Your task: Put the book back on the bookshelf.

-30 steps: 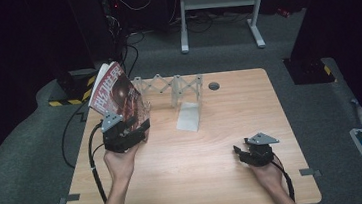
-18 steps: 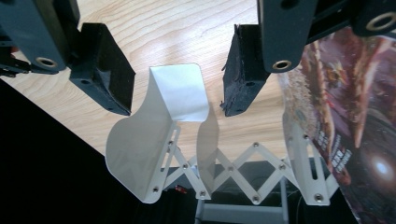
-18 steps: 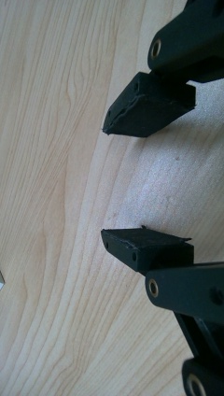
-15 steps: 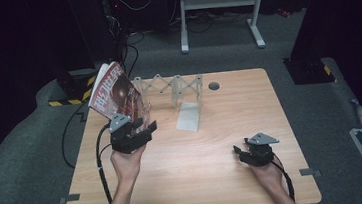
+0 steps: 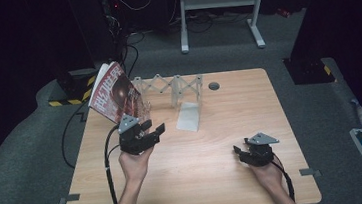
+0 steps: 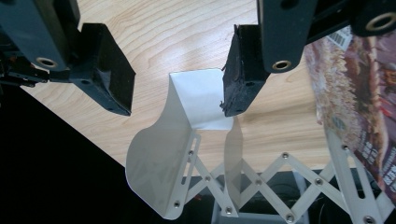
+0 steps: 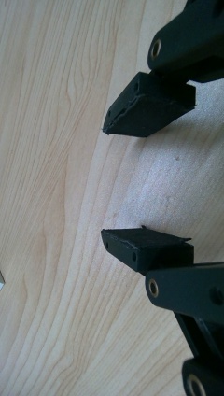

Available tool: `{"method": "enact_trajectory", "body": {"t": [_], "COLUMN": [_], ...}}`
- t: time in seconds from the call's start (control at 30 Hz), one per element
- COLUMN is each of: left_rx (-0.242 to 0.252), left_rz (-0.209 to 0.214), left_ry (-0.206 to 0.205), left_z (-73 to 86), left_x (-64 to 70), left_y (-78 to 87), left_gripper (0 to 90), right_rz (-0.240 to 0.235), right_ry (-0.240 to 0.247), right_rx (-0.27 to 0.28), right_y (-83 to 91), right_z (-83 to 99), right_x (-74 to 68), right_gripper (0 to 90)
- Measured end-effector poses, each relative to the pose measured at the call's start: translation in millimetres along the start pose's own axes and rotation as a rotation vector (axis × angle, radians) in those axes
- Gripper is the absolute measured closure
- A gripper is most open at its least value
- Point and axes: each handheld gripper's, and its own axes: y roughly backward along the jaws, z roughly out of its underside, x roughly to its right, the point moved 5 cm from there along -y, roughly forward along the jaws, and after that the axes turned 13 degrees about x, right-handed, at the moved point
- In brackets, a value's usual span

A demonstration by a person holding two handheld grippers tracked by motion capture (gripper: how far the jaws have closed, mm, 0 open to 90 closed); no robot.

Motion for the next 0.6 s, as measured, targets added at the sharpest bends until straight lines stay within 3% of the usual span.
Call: {"method": "enact_trajectory", "body": {"t": [0.6], "left_rx": [-0.034], "left_rz": [0.031], "left_ry": [-0.004], "left_z": [10.9], "left_x": [7.6], "left_y": [-10.6], "left_gripper": [43.0], "right_rz": [0.0], "right_ry": [0.0], "right_rx": [0.0], "right_y": [0.0], "right_z": [0.0], "right_x": [0.0], "right_gripper": [42.5]}}
